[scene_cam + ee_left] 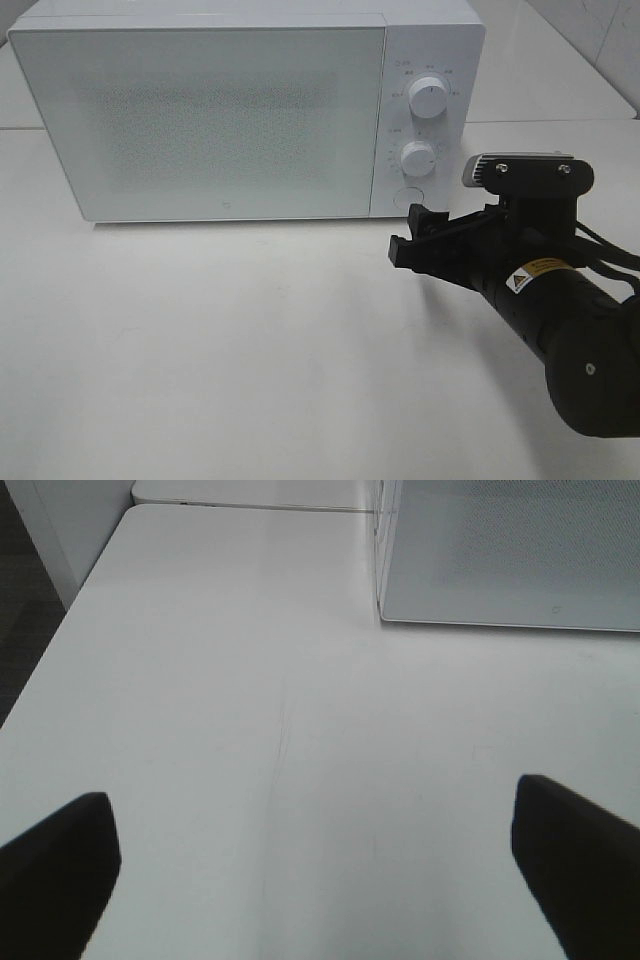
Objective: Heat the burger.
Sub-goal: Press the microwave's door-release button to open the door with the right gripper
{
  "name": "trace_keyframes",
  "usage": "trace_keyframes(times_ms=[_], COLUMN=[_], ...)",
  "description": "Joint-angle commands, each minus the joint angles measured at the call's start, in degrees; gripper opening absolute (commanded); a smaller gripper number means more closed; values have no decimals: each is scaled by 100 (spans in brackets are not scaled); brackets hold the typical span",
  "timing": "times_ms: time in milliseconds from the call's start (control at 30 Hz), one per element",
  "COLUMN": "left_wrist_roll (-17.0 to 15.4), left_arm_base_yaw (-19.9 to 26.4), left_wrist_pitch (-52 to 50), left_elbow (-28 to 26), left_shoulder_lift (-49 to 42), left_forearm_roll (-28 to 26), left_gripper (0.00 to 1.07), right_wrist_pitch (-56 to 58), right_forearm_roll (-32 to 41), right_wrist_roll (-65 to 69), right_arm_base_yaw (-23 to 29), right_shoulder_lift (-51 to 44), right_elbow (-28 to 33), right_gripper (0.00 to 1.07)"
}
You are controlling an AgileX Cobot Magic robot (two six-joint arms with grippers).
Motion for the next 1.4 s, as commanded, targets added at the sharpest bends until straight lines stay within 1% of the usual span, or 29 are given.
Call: trace_keyframes(times_ms=[33,67,100,133,200,233,267,300,333,367,400,467,500,567,600,633,667,700,733,767,800,833,867,900,933,967,1033,1100,1400], left_wrist_roll=[0,0,0,0,0,0,0,0,0,0,0,0,0,0,0,0,0,0,0,0,0,0,0,0,0,0,0,0,0], left_arm_base_yaw=[11,11,11,11,11,11,11,11,11,11,11,11,11,11,11,11,11,11,11,11,11,11,11,11,11,11,11,11,11], left_wrist_pitch=[-80,-80,-80,-80,-80,-80,-80,-80,-80,-80,-80,-80,-80,-80,-80,-80,-80,-80,-80,-80,-80,-80,-80,-80,-80,-80,-80,-80,-80], left_elbow=[0,0,0,0,0,0,0,0,0,0,0,0,0,0,0,0,0,0,0,0,0,0,0,0,0,0,0,0,0], left_shoulder_lift=[-63,-63,-63,-63,-63,-63,-63,-63,-63,-63,-63,-63,-63,-63,-63,-63,-63,-63,-63,-63,-63,-63,-63,-63,-63,-63,-63,-63,-63], left_forearm_roll=[-6,-6,-6,-6,-6,-6,-6,-6,-6,-6,-6,-6,-6,-6,-6,-6,-6,-6,-6,-6,-6,-6,-6,-6,-6,-6,-6,-6,-6], left_gripper=[100,100,100,100,100,100,100,100,100,100,100,100,100,100,100,100,100,100,100,100,100,100,100,100,100,100,100,100,100], right_wrist_pitch=[-57,-57,-63,-63,-63,-63,-23,-23,17,23,23,23,23,23,23,23,23,23,23,23,23,23,23,40,46,46,201,367,556], right_forearm_roll=[-17,-17,-17,-17,-17,-17,-23,-23,-23,-23,-23,-6,-6,11,11,63,63,132,143,143,166,195,195,332,395,395,602,653,676], right_wrist_roll=[573,859,1513,1513,2561,2561,3283,3283,4039,4354,4354,5134,5134,5924,5924,6394,6394,6778,6944,6944,7271,7380,7380,7517,7580,7580,7672,7672,7643], right_arm_base_yaw=[11,11,11,11,11,11,11,11,11,11,11,11,11,11,11,11,11,11,11,11,11,11,11,11,11,11,11,11,-29], right_shoulder_lift=[-6,-6,-6,-6,-6,-6,-6,-6,-6,-6,-6,-6,-6,-6,-6,-6,-6,-6,-6,-6,-6,-6,-6,-6,-6,-6,-6,-6,115], right_elbow=[-69,-69,-69,-69,-69,-69,-69,-69,-69,-69,-69,-69,-69,-69,-69,-69,-69,-69,-69,-69,-69,-69,-69,-69,-69,-69,-103,-166,-550], right_gripper=[70,69,66,66,62,62,58,58,54,52,52,46,46,39,39,32,32,26,24,24,18,16,16,11,9,9,2,0,0])
